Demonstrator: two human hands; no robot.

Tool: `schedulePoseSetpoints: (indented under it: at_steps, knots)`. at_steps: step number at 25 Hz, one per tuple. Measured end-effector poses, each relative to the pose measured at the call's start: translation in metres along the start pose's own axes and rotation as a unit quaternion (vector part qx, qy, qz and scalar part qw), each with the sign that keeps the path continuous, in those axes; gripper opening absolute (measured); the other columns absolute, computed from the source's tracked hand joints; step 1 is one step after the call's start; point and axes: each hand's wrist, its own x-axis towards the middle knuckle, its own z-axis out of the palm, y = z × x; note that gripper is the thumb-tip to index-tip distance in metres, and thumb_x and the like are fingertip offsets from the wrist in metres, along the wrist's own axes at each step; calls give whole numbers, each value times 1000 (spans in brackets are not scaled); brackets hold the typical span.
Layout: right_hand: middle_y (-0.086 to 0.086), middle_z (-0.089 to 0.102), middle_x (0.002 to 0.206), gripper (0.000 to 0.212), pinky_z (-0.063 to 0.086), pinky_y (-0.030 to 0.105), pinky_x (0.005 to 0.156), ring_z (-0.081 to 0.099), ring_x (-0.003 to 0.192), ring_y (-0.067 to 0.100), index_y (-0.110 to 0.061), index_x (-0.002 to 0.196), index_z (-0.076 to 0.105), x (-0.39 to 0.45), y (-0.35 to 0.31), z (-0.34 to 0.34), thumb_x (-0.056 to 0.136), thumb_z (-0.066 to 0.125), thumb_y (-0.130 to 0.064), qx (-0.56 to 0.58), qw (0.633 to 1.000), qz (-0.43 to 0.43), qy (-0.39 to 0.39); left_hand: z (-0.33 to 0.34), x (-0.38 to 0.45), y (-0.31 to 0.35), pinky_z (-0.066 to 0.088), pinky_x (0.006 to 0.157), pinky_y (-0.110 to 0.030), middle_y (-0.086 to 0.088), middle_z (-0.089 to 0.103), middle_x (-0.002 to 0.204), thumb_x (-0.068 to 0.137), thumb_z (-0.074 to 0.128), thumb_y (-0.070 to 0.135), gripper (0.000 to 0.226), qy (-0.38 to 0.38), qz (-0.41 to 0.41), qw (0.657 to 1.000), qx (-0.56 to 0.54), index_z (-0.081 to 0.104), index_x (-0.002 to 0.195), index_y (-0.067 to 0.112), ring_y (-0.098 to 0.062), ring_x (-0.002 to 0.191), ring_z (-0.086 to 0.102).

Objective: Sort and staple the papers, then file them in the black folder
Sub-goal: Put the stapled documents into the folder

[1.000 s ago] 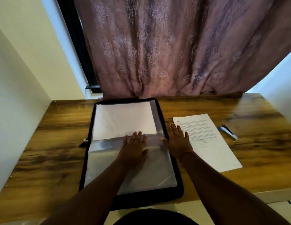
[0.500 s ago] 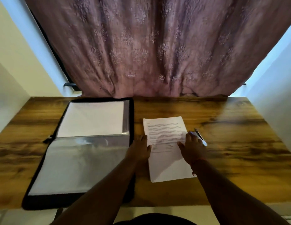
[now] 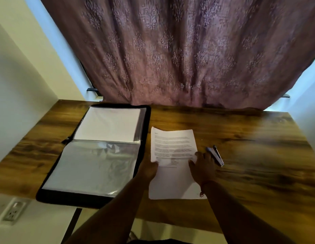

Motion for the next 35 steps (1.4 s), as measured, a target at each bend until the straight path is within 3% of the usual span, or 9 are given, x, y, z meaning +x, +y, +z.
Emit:
schedulePoseSetpoints:
  at_steps: [6,11,12,15,18,23,28,32,35]
  knots:
    - [7,59,129,42,46,39,100,55,114,25,-13,129,56,-7,-6,-17,93,62,-34,349,934,72,-12,-16,5,8,45,68,-20,6,68,108,92,58,0,32,161,-76,976,-123,61,116,21,-12,101,63]
    - [5,67,115,31,55,45,82,63,103,27,-19,122,57,-31,-53,-19,92,65,-21,714,655,198,-148,-24,12,5,53,79,-32,-7,69,112,91,58,-4,33,197,-96,943,-252,57,122,8,-27,108,65]
    - [5,66,114,27,54,44,81,61,101,25,-19,118,57,-35,-63,-16,92,64,-18,708,660,197,-152,-26,12,3,54,86,-39,-8,70,115,88,59,-3,37,171,-80,946,-262,58,124,9,-28,110,65]
    - [8,59,124,39,47,40,92,55,104,25,-17,129,52,-36,-77,-5,93,64,-20,550,811,185,-76,-42,10,-5,53,93,-44,0,69,121,89,62,6,41,84,-39,971,-222,59,128,18,-22,113,65]
    - [15,57,131,46,40,42,98,52,119,35,-5,134,51,-36,-70,5,95,61,-27,442,886,139,-31,-71,2,-8,53,91,-38,5,68,115,97,57,36,30,12,1,999,33,59,124,21,-17,108,65]
    - [13,55,131,48,41,48,103,52,120,34,-8,136,48,-56,-72,14,94,62,-26,474,865,157,34,-125,-14,-44,45,90,-45,-6,47,126,89,52,51,49,-31,69,837,541,51,123,16,-29,116,47]
    - [13,57,127,55,45,55,100,56,112,34,-18,132,46,-82,-95,30,86,67,-42,524,824,199,83,-125,-19,-41,36,95,-56,-12,34,139,80,50,68,80,-94,55,803,585,39,137,12,-37,125,36]
    - [8,60,114,44,52,38,78,59,99,27,-15,130,48,-105,-105,37,92,63,-33,537,813,187,122,-117,-14,-23,38,97,-56,-16,28,142,79,66,44,81,-160,6,790,592,32,144,10,-39,129,29]
    - [7,63,116,33,54,50,88,61,104,29,-23,123,52,-117,-104,36,93,63,-31,544,811,172,129,-111,-12,-12,42,103,-46,-20,35,140,83,67,24,73,-191,-2,774,604,35,144,3,-37,129,34]
